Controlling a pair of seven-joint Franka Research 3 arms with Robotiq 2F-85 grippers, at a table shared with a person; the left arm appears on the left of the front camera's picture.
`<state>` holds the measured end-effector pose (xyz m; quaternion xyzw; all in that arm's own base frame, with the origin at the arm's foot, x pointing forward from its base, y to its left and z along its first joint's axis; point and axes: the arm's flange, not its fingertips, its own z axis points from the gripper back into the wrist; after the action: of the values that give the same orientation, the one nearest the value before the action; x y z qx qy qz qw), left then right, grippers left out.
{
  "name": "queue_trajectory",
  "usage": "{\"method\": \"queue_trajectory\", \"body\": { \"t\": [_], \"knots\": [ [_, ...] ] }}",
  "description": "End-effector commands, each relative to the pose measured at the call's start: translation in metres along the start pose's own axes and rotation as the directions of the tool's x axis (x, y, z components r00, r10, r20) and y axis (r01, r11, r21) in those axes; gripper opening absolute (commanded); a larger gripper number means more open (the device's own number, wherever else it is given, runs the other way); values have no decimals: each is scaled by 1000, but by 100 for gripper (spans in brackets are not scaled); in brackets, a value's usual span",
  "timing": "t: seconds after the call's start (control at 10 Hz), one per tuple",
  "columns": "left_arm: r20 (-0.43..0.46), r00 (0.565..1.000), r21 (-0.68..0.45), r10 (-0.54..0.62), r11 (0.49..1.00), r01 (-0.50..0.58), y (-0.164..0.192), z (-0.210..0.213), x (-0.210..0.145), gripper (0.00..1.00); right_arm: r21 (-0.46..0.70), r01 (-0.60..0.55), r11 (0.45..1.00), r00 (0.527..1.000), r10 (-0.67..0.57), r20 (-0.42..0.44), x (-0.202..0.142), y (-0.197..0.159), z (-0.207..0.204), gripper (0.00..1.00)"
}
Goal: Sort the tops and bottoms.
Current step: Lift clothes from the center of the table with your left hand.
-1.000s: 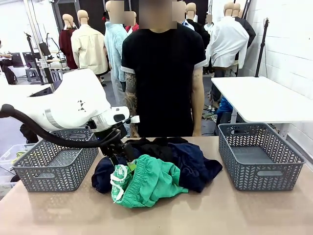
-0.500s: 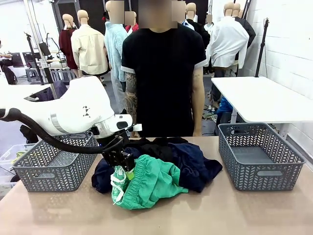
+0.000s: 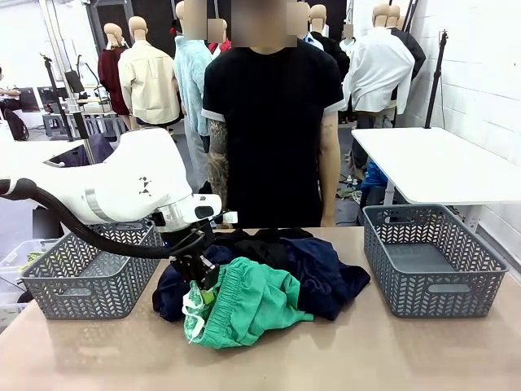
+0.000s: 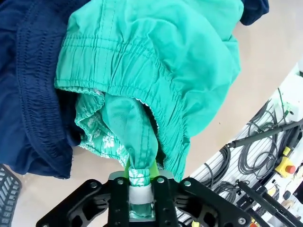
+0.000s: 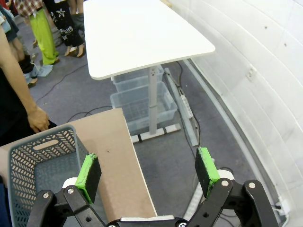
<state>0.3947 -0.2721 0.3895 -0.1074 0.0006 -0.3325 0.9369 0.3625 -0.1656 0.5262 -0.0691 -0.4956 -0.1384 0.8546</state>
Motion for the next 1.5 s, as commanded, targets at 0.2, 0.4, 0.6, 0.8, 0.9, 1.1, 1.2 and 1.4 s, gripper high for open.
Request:
{"method": "queue_trajectory", "body": {
  "t": [0.2,0.4,0.6,0.8,0.9,1.1,1.2,1.4],
  "knots": [
    [-41,998,34,-48,998,50,0,8,1,0,-1,19,1000,1000,-19,-8,-1,0,-1,100],
    [33,991,133,-126,984,121,-18,41,0,0,-1,19,1000,1000,-19,-8,-1,0,-1,100],
    [137,957,243,-257,945,219,-51,96,-6,0,-1,19,1000,1000,-19,-8,-1,0,-1,100],
    [232,924,294,-304,927,232,-74,148,-10,0,-1,19,1000,1000,-19,-8,-1,0,-1,100],
    [262,910,315,-320,920,233,-89,174,-16,0,-1,19,1000,1000,-19,-8,-1,0,-1,100],
    [361,872,353,-330,914,200,-122,264,-38,0,-1,19,1000,1000,-19,-8,-1,0,-1,100],
    [400,850,422,-344,892,163,-143,307,-49,0,-1,19,1000,1000,-19,-8,-1,0,-1,100],
    [498,788,483,-361,871,94,-189,384,-65,0,-1,19,1000,1000,-19,-8,-1,0,-1,100]
  ]
}}
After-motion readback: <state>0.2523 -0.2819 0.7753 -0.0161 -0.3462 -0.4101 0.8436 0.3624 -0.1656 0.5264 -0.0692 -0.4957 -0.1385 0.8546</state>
